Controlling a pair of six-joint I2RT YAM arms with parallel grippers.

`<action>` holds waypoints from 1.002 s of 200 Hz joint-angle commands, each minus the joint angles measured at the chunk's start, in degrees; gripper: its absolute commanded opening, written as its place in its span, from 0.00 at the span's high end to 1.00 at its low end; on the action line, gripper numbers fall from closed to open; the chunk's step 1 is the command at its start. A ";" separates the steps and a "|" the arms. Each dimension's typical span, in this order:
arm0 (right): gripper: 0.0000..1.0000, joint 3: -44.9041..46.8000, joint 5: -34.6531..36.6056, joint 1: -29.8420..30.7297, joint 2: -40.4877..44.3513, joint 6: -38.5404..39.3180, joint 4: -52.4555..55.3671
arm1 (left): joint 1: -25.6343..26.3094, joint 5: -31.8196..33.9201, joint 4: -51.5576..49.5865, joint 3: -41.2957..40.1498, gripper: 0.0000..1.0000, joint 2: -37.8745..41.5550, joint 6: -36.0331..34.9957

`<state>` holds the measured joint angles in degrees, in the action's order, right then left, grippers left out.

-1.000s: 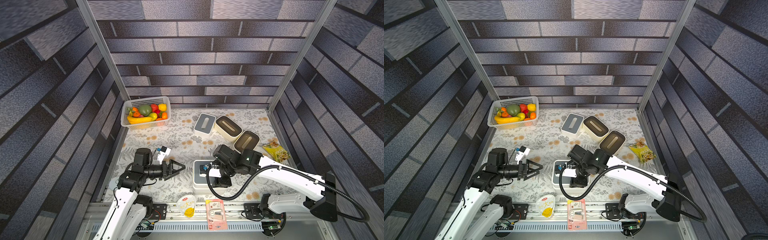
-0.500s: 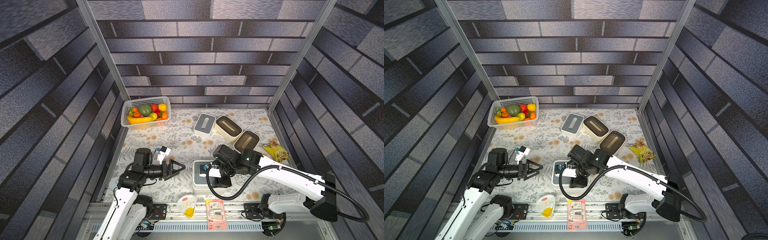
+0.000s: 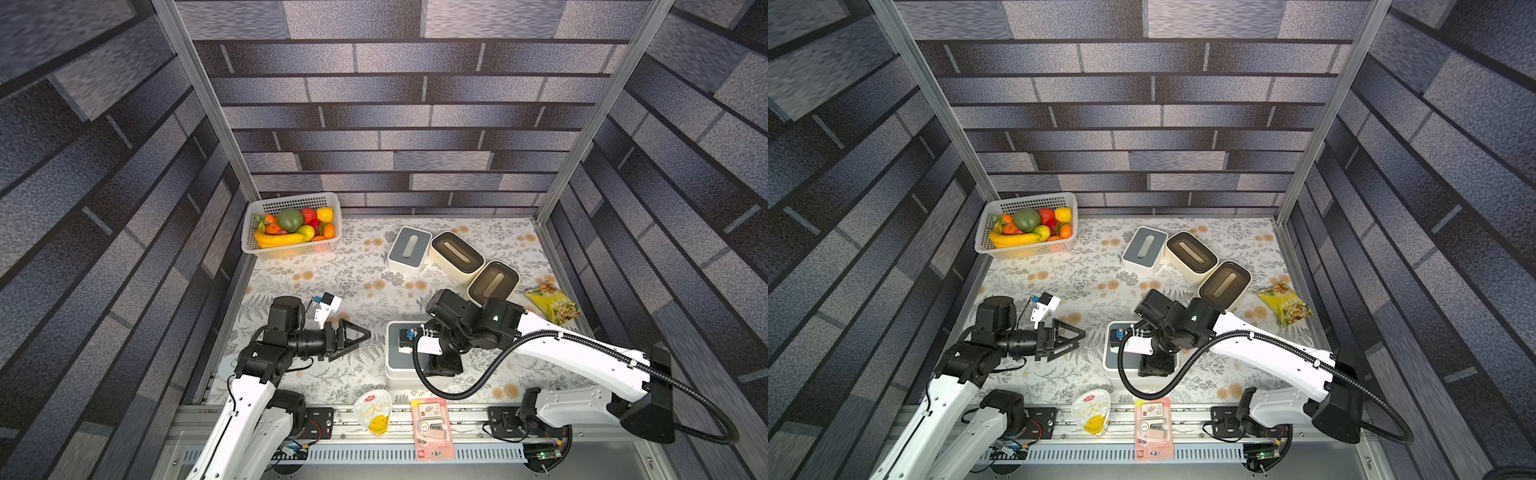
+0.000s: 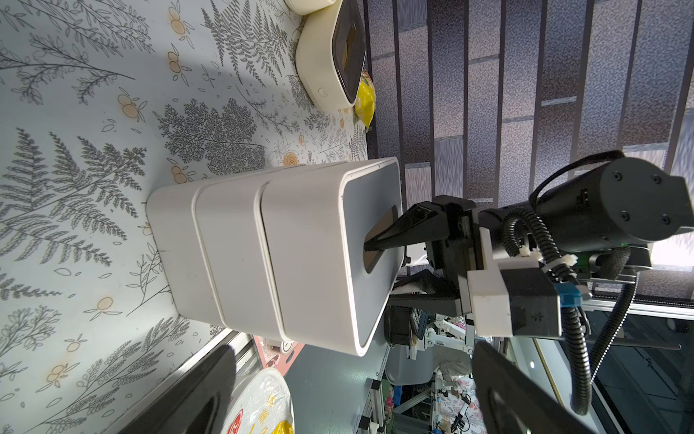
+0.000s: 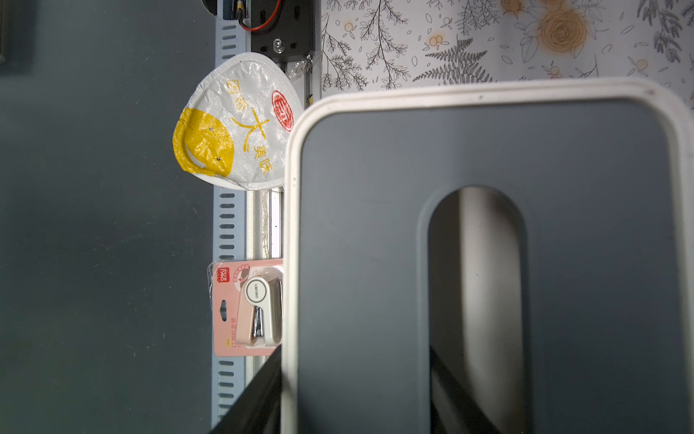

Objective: Stack the tissue boxes
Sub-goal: Place the tissue box at the tissue box.

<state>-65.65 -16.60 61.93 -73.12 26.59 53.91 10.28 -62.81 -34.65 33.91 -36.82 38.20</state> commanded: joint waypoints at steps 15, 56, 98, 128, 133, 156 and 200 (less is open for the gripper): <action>0.41 0.17 -0.76 0.71 1.23 -0.49 0.14 | -0.30 -0.78 1.07 -0.60 0.00 0.17 0.48; 0.38 0.12 -0.32 0.73 1.32 -0.30 0.14 | -0.33 -0.79 1.08 -0.60 0.00 0.18 0.47; 0.36 -0.45 0.59 0.73 1.57 -0.08 0.76 | -0.38 -0.82 0.91 -0.51 0.00 0.25 0.30; 0.36 -1.83 1.17 0.73 0.66 -0.16 1.80 | -0.44 -0.87 1.08 -0.42 0.00 0.32 0.35; 0.36 -1.90 1.31 0.73 0.62 -0.18 1.88 | -0.44 -0.84 0.80 -0.42 0.00 0.15 0.27; 0.35 -2.02 1.87 0.73 0.95 -0.26 2.08 | -0.45 -0.79 0.81 -0.25 0.00 -0.17 0.19; 0.35 -2.61 2.45 0.73 1.85 -0.34 2.60 | -0.48 0.29 0.14 0.43 0.00 -0.86 -0.20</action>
<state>-66.52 -14.83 62.02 -72.71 26.55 54.33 10.28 -62.78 -34.70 33.89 -36.95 38.20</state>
